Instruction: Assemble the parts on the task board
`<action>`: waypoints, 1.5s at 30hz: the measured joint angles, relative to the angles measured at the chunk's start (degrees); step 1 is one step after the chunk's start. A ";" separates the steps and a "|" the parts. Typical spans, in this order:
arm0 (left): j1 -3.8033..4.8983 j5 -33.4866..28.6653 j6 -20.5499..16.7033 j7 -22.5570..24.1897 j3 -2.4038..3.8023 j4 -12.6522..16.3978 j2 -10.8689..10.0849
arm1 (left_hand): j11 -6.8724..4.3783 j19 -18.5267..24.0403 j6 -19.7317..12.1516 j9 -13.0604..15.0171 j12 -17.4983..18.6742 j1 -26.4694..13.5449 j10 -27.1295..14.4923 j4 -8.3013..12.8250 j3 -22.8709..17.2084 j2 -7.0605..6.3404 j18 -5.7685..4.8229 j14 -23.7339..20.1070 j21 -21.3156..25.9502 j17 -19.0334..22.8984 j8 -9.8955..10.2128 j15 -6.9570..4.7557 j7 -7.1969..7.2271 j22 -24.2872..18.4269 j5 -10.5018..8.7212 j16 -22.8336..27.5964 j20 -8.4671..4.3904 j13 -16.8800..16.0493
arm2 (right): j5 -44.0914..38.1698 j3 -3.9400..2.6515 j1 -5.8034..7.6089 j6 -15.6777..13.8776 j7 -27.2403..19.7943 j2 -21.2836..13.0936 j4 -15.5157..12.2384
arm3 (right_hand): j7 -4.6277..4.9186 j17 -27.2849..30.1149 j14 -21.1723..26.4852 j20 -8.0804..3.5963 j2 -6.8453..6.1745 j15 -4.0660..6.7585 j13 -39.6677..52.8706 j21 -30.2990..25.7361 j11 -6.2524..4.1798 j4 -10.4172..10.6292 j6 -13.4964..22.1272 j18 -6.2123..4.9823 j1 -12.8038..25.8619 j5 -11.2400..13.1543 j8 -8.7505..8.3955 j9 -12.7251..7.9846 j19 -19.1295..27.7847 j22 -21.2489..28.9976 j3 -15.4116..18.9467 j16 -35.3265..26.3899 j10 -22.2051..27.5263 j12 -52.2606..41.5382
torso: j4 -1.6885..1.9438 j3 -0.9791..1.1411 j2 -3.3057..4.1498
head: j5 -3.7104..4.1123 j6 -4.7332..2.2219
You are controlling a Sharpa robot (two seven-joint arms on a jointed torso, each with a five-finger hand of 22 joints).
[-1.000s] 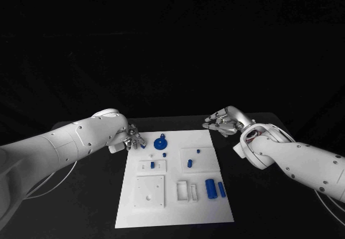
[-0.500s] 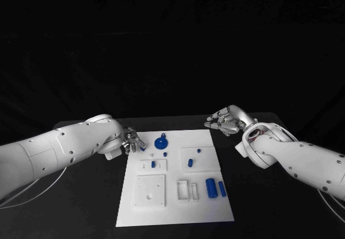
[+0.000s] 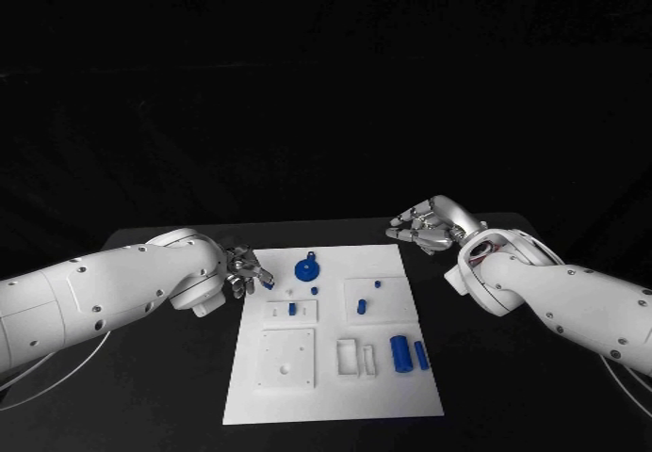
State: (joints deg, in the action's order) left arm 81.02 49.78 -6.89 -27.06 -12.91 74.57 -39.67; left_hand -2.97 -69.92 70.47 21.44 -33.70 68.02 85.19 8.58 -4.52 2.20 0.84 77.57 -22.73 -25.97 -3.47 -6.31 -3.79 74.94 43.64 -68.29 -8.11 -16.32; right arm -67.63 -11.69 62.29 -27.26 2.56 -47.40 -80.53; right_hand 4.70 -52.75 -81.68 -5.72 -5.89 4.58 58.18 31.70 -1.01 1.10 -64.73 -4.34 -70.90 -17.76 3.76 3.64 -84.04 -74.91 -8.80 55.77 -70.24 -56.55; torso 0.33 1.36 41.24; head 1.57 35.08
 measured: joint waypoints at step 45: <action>-5.05 6.39 -11.95 -3.32 -1.06 6.29 -0.33 | 0.03 0.20 0.48 -0.08 -1.52 -1.24 0.22 1.48 -1.47 -0.83 0.00 0.66 -1.34 -0.94 -0.01 -0.03 0.10 -0.03 0.93 -0.72 -0.19 -0.38 | 0.03 0.00 -0.25 0.01 0.05 -0.58 -0.41 | 0.00 0.01 0.00 0.00 0.00 0.00 0.00 0.00 0.00 0.00 0.00 0.00 0.00 -0.46 0.00 0.00 0.00 0.00 0.00 0.00 0.00 0.00 | 0.13 0.09 -0.10 | -0.53 0.73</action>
State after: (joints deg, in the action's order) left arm 75.98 56.17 -18.84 -30.39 -13.97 80.86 -40.00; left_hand -2.95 -69.71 70.95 21.35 -35.22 66.77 85.41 10.06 -5.99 1.37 0.84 78.23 -24.07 -26.91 -3.47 -6.34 -3.69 74.91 44.56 -69.01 -8.30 -16.70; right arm -67.60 -11.69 62.04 -27.26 2.61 -47.98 -80.94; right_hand 4.70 -52.74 -81.68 -5.73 -5.89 4.58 58.18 31.70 -1.01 1.10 -64.73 -4.34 -70.90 -18.21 3.77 3.64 -84.04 -74.90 -8.80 55.77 -70.24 -56.55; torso 0.46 1.45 41.14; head 1.03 35.82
